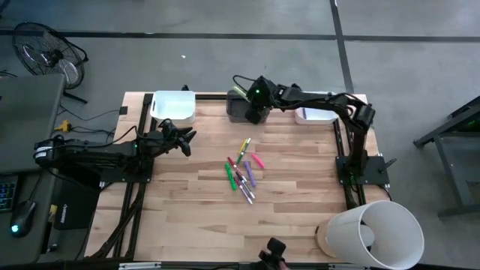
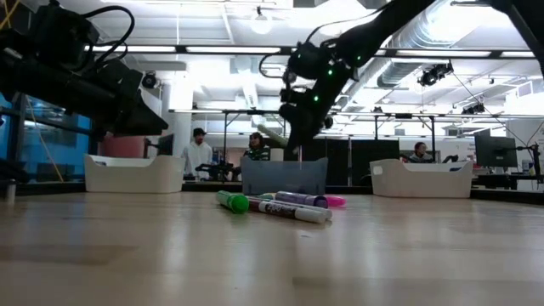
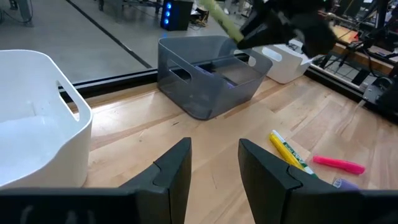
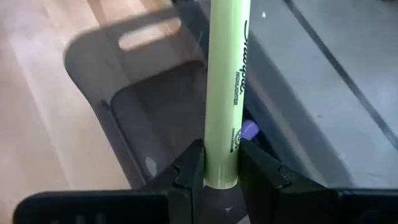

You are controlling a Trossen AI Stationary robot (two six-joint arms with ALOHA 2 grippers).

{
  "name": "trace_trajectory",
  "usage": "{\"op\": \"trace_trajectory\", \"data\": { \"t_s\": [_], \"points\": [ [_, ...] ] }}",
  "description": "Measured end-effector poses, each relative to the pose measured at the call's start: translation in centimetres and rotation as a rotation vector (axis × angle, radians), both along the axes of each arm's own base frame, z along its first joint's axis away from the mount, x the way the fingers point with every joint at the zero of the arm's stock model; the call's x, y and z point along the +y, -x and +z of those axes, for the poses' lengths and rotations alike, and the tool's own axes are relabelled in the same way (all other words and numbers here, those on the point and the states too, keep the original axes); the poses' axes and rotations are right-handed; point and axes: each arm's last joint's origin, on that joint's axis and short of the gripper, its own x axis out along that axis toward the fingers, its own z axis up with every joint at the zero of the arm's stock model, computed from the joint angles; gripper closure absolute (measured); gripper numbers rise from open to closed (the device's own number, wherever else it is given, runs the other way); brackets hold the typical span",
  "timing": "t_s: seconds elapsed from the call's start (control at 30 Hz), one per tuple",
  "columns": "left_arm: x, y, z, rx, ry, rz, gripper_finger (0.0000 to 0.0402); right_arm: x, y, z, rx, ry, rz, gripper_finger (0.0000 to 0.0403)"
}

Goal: Pick & Place Markers
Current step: Put the light green marker pen into the black bin

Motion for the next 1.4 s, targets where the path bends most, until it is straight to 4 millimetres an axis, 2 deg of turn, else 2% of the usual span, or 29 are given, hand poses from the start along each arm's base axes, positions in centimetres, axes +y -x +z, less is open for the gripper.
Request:
{"op": "trace_trajectory", "data": {
  "t_s": [0.33,0.73,1.4],
  "points": [
    [0.0,0.0,0.0,-0.001,0.000,0.000,0.0271,-0.4,0.0,-1.9,0.037,-0.068,-0.036,0.0328],
    [0.0,0.0,0.0,-0.001,0.000,0.000,0.0271,-0.4,0.7,-2.3,0.073,-0.145,-0.068,0.0327],
    [0.0,0.0,0.0,-0.001,0.000,0.000,0.0271,-1.1,1.9,-2.7,0.015,-0.339,-0.279,0.0326]
  ]
}}
